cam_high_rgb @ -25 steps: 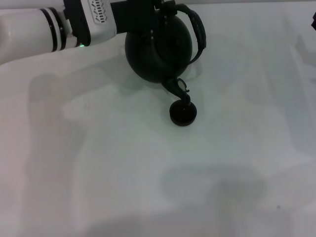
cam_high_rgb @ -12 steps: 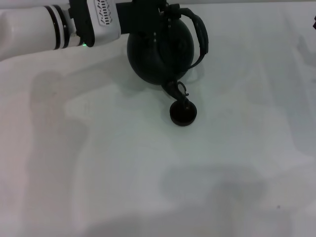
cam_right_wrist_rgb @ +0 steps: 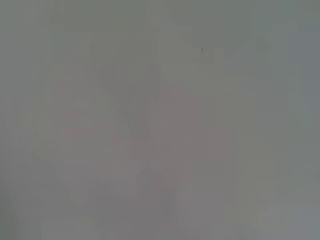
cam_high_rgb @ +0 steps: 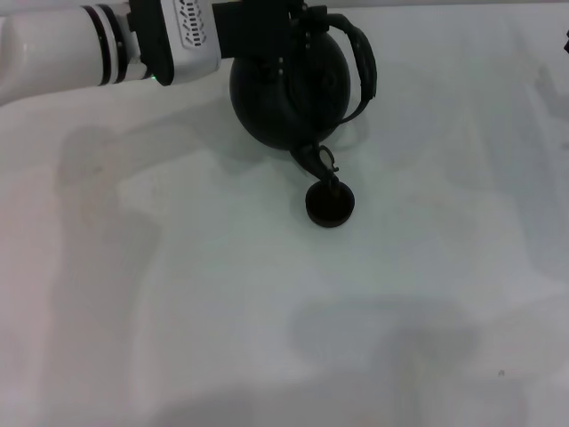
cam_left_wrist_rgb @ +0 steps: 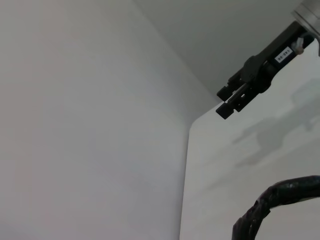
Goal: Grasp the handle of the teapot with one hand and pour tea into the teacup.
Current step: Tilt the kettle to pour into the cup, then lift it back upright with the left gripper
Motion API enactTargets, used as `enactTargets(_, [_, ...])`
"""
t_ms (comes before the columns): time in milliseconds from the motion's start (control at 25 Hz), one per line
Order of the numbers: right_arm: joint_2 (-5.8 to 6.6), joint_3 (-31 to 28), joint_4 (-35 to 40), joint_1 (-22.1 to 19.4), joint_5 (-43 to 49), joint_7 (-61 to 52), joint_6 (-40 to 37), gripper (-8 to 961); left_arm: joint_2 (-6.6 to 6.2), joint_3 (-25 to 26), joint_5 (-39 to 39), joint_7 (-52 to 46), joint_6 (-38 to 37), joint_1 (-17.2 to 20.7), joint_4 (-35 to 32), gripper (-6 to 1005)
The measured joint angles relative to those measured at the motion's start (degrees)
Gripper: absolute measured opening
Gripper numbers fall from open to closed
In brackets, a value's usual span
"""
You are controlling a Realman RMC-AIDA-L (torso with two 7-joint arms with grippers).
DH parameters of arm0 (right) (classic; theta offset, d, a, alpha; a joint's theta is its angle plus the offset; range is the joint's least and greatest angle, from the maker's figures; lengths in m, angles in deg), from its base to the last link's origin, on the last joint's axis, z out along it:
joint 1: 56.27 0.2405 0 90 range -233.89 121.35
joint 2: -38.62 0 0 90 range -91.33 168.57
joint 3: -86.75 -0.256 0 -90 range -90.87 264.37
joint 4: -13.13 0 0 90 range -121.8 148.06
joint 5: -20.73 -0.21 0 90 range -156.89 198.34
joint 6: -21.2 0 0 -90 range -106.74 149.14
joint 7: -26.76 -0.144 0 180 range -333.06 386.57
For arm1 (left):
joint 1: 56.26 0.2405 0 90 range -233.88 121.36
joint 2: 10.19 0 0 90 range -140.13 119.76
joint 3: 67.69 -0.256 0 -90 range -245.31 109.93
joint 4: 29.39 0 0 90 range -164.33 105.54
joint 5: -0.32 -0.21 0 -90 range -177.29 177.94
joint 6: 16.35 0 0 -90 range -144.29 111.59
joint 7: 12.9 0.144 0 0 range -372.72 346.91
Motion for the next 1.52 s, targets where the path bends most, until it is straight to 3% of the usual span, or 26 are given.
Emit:
enactTargets(920, [0.17,-0.88,0.09,-0.41,-0.17,0.0,-0.13,834,0.08,0.0,-0.47,0.12,-0.68,-0.83,0.0,101])
enactTargets(1520, [0.18,-0.88,1.38,-0.5,-0.16,0.0,-2.12,834,0.22,0.11,0.45,0.11,-2.81,0.95,-0.03,100])
